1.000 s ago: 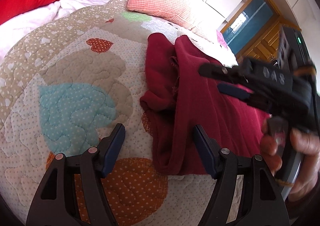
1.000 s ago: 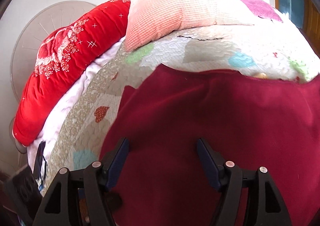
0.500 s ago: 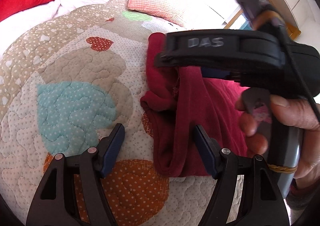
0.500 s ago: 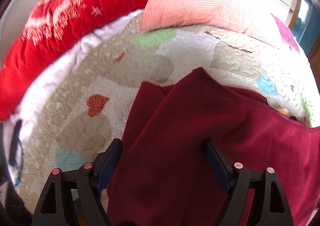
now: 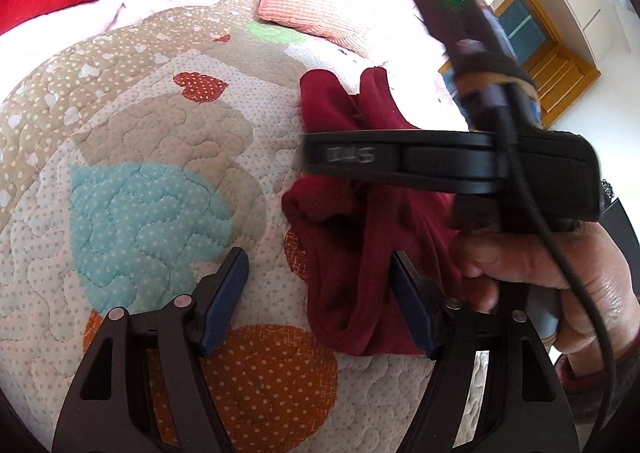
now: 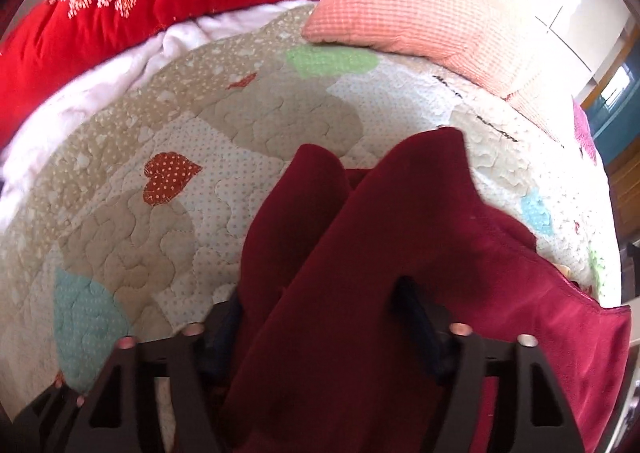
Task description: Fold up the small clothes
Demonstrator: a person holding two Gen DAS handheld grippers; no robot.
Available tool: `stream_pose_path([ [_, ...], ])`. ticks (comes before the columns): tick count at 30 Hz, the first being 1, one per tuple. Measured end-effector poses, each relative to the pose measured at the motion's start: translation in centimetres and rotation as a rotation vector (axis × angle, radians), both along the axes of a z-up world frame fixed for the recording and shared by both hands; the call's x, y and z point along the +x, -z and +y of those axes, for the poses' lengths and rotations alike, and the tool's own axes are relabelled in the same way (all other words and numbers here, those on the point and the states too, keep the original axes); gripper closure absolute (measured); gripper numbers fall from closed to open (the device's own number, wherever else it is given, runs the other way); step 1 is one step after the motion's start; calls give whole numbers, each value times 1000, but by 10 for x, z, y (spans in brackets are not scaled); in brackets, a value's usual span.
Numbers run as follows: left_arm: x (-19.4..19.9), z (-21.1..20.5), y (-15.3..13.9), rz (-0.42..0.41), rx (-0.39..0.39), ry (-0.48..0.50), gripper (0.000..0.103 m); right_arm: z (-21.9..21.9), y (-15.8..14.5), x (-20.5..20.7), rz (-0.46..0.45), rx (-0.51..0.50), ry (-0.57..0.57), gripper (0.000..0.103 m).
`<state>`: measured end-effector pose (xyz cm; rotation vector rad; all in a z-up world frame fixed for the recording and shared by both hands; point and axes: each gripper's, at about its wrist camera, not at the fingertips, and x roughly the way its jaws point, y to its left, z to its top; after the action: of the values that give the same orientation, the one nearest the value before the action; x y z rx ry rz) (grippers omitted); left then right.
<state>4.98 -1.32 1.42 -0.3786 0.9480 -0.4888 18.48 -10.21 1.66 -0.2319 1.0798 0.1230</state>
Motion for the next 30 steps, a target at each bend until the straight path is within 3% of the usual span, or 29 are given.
stream_pose_path([
  [3,0,-3,-1,-9,6,6,24,-12,-9,-5,-5,52,2,64],
  [9,0,-9,0,-25,23,25,19,-22,-23,-12,-19,149,14,76],
  [15,7,-11,3,-36,5,34,16,-32,-28,-12,-16,240,30,80],
  [22,11,-12,7,-48,8,36,16,-36,-31,-17,-27,265,27,82],
  [30,20,-16,5,-65,-44,54,17,-48,-34,-21,-32,342,44,83],
])
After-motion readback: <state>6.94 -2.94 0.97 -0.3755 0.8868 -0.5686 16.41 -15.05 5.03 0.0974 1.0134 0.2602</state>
